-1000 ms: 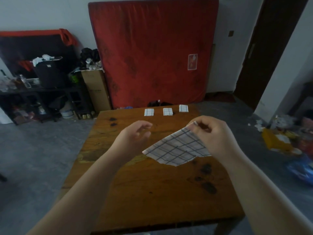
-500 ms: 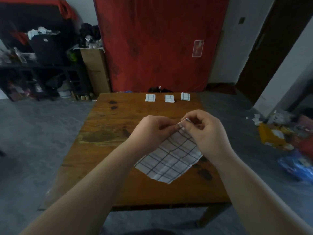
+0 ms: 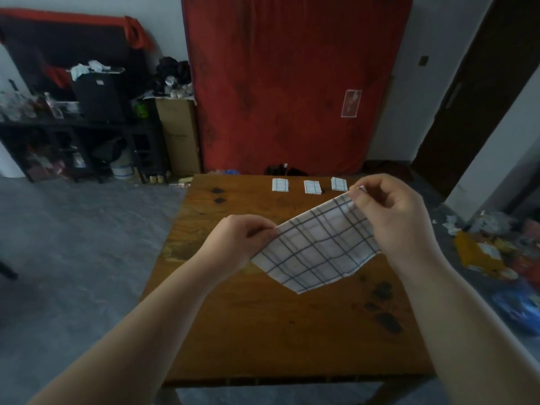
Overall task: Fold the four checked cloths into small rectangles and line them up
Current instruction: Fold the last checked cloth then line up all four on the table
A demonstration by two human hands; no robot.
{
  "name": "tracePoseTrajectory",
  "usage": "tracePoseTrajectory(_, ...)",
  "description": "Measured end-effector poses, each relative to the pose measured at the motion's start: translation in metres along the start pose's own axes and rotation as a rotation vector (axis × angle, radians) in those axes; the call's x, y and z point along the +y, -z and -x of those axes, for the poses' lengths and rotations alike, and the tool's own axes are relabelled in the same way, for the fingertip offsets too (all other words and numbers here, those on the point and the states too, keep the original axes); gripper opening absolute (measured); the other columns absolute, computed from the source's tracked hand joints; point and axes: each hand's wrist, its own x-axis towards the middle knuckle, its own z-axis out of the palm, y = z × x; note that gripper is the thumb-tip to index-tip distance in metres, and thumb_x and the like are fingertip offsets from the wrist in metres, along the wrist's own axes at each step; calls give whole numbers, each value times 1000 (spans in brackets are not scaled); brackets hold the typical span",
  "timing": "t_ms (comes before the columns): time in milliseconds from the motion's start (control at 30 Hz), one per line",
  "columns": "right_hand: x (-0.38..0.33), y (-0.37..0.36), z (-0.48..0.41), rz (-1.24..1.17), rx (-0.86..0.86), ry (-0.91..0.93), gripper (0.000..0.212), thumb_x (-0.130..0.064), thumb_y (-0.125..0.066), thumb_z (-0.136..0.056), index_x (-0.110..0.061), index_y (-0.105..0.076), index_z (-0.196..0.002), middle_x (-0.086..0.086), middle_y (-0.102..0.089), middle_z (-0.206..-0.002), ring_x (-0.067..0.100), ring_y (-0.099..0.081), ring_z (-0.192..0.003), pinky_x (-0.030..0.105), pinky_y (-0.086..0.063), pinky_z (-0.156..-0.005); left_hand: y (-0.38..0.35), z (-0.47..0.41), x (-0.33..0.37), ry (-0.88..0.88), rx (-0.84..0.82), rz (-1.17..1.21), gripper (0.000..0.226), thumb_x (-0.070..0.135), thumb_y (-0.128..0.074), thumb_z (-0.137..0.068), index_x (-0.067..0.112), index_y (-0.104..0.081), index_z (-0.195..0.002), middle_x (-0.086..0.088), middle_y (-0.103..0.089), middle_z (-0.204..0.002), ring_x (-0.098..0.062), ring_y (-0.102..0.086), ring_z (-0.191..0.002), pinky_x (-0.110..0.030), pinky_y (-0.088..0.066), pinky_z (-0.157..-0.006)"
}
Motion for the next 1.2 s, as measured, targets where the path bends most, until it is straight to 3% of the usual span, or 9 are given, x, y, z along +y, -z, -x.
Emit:
tracePoseTrajectory(267,-58,-46,-24,-79,167,36,11,-27,-69,-97,-33,-70,-88,-19,-71,-81,-4,-66,-76,7,-49,-66,97,-12,-51,-22,-5,-116,16,31,-67,-96,44,-71,-89,21,-72,-86,1,-66,-85,-27,-55,-79)
tracePoseTrajectory(333,-74,-56,-27,-85,197,63,9,-27,-68,-98,-32,-70,-90,-11,-72,-85,2,-67,-76,8,-52,-68,118,-20,-52,-36,-70,-164,14,40,-67,-95,44,-68,-108,22,-69,-105,1,-63,-99,-26,-52,-87)
tracePoseTrajectory(433,-96,-69,-33,-76,210,101,6,-26,-67,-98,-29,-71,-94,-1,-72,-89,10,-67,-83,9,-53,-69,144,-32,-32,-150,-67,-112,41,49,-68,-91,37,-60,-129,21,-63,-119,1,-59,-111,-28,-52,-94)
tracePoseTrajectory(633,-133,-84,-42,-58,223,160,6,-27,-66,-99,-25,-72,-99,-2,-72,-92,10,-68,-85,12,-54,-73,179,-46,34,-378,-42,-113,12,34,-68,-95,31,-75,-105,16,-73,-91,3,-66,-84,-20,-54,-79)
tracePoseTrajectory(767,-157,-79,-49,-3,217,225,6,-28,-66,-99,-27,-71,-97,-4,-71,-91,9,-68,-84,19,-56,-74,202,-62,52,-397,-64,-192,9,29,-69,-95,28,-77,-99,13,-74,-84,-1,-68,-77,-18,-50,-70)
tracePoseTrajectory(833,-169,-76,-49,48,195,267,7,-26,-66,-98,-27,-71,-94,-7,-70,-87,8,-66,-82,15,-54,-72,214,-71,60,-396,-68,-231,9,32,-69,-95,29,-77,-97,11,-75,-83,-5,-69,-76,-20,-51,-67)
tracePoseTrajectory(967,-185,-72,-44,127,169,319,7,-24,-69,-96,-30,-70,-92,-10,-70,-86,7,-66,-81,18,-54,-71,234,-86,77,-423,-48,-221,12,34,-69,-94,29,-78,-100,14,-76,-88,1,-69,-80,-19,-55,-73)
tracePoseTrajectory(1067,-190,-76,-34,123,50,312,11,-25,-70,-95,-35,-68,-96,-16,-69,-93,4,-67,-85,18,-57,-75,242,-92,85,-453,-30,-245,13,30,-68,-94,28,-78,-101,15,-74,-87,8,-66,-75,-15,-51,-68)
tracePoseTrajectory(1200,-191,-87,-23,39,-126,326,14,-23,-63,-98,-34,-65,-106,-18,-68,-96,6,-67,-92,18,-56,-84,243,-95,90,-457,22,-192,19,16,-64,-95,27,-79,-98,18,-62,-66,11,-53,-47,-5,-34,-47)
